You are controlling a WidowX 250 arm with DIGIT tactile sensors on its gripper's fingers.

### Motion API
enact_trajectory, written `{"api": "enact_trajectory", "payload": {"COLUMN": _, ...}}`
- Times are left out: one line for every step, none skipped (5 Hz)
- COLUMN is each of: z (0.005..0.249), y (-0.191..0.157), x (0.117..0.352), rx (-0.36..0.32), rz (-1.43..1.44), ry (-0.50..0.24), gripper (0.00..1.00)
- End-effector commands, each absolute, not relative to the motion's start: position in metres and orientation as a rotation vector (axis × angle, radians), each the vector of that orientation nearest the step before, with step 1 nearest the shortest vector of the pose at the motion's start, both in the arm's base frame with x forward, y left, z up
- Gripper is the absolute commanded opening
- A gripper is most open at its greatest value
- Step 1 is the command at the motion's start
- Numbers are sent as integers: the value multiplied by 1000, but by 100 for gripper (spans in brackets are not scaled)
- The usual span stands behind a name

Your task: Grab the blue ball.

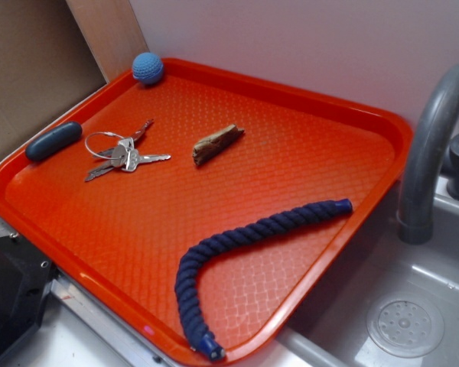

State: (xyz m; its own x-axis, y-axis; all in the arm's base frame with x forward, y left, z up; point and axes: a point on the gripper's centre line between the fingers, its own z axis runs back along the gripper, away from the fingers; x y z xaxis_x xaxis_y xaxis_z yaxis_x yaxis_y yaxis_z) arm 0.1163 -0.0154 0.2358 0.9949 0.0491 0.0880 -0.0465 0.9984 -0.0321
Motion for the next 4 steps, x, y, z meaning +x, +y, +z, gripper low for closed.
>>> {"api": "enact_trajectory", "payload": {"z": 236, "y": -15, "x": 116, "rx": -30, "rz": 48, "ry": -89, "gripper": 100}}
{"api": "enact_trajectory", "payload": {"z": 193, "y": 30, "x": 166, "rx": 133, "rz": 295, "ry": -158, "gripper": 100}}
{"api": "enact_trajectory", "payload": {"z": 182, "y": 51, "x": 211, "rx": 74, "rz": 463, "ry": -257, "gripper": 100}}
{"api": "enact_trajectory", "payload": {"z": 167, "y": 58, "x": 231, "rx": 83, "rz": 489, "ry": -354, "gripper": 100}}
